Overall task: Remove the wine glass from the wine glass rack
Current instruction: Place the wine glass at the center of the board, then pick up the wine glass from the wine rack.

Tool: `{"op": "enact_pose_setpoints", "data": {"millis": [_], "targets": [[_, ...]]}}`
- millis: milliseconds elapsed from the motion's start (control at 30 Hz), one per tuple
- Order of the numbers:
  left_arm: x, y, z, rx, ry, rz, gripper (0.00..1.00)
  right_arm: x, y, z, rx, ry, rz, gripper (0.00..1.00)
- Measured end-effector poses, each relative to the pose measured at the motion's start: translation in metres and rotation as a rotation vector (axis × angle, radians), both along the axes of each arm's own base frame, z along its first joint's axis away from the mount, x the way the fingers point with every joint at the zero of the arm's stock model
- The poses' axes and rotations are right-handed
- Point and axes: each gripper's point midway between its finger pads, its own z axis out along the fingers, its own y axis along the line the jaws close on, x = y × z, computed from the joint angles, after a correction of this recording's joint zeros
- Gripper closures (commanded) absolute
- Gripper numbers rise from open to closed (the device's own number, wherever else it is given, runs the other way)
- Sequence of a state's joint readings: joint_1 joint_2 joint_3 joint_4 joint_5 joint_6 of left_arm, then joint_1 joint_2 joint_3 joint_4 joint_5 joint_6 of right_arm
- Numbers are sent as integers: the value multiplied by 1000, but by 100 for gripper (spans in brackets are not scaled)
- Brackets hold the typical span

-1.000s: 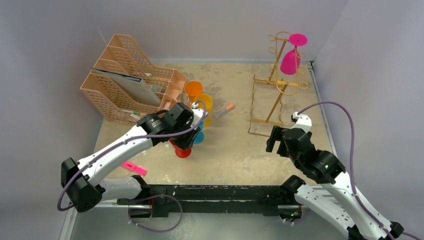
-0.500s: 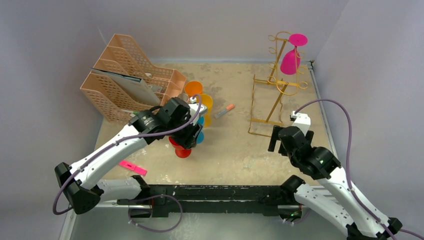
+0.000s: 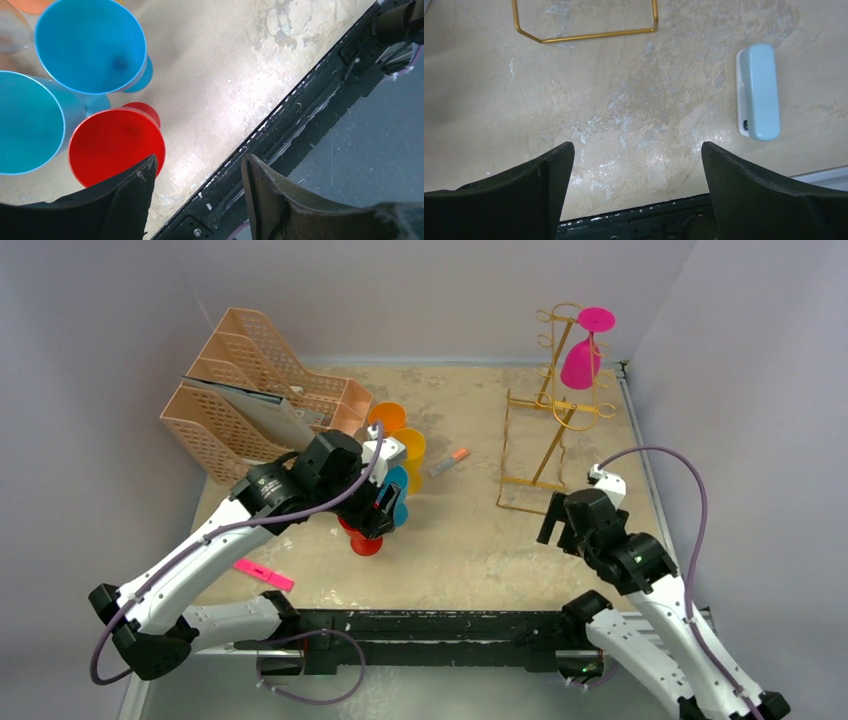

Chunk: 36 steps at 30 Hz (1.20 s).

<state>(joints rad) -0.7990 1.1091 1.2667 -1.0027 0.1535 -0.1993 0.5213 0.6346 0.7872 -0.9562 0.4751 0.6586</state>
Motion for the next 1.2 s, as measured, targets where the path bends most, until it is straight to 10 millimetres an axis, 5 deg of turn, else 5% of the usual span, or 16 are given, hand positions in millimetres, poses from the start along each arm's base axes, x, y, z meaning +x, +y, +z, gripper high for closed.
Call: {"op": "enact_pose_setpoints", "data": {"millis": [300,600,867,1200], "targets": [[-2,2,19,-49,-43,1,32,6,-3,-27,230,137,-162,1],[-6,6,34,-93,-74,13,28,35,7,-26,498,163,-232,1],[-9,8,46,-121,-94,19,27,56,-17,-31,624,177,-420,1],[-8,8,51,-132,-105,21,25,89,-66,27,447,120,-548,1]]}}
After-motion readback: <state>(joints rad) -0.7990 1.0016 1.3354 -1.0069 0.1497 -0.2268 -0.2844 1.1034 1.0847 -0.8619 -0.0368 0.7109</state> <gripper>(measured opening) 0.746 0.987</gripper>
